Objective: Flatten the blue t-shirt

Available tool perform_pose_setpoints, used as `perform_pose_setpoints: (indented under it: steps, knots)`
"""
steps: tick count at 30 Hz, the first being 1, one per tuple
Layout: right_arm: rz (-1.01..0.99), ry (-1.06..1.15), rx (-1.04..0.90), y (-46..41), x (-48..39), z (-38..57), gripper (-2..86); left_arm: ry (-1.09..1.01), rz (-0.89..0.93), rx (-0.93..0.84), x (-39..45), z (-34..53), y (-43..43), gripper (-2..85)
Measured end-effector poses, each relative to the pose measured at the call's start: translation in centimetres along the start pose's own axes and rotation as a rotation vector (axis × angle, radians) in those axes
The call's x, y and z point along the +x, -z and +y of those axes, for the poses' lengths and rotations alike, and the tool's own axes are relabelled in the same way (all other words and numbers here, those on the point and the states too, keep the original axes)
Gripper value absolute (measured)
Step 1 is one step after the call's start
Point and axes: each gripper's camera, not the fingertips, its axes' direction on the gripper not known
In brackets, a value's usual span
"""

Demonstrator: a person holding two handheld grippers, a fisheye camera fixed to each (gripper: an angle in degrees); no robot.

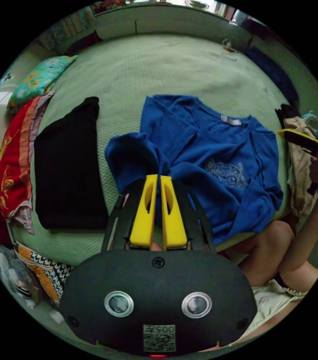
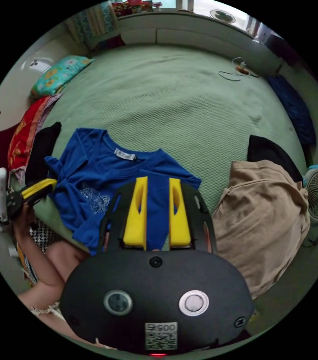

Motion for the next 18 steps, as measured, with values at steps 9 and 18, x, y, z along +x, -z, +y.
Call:
perform_pose_setpoints:
  steps: [9,18]
  knots:
    - [0.128,-0.04,-0.116,-3.3,-0.8,-1.7,17.4,-0.029,0.014,0.238,1.1,-4.4,-1.8,10.2]
    - [0.147,-0.039,-0.263,-7.5,-1.2,-4.1,18.1,-0.068,-0.072,0.068,3.3,-7.7,-6.3,12.5]
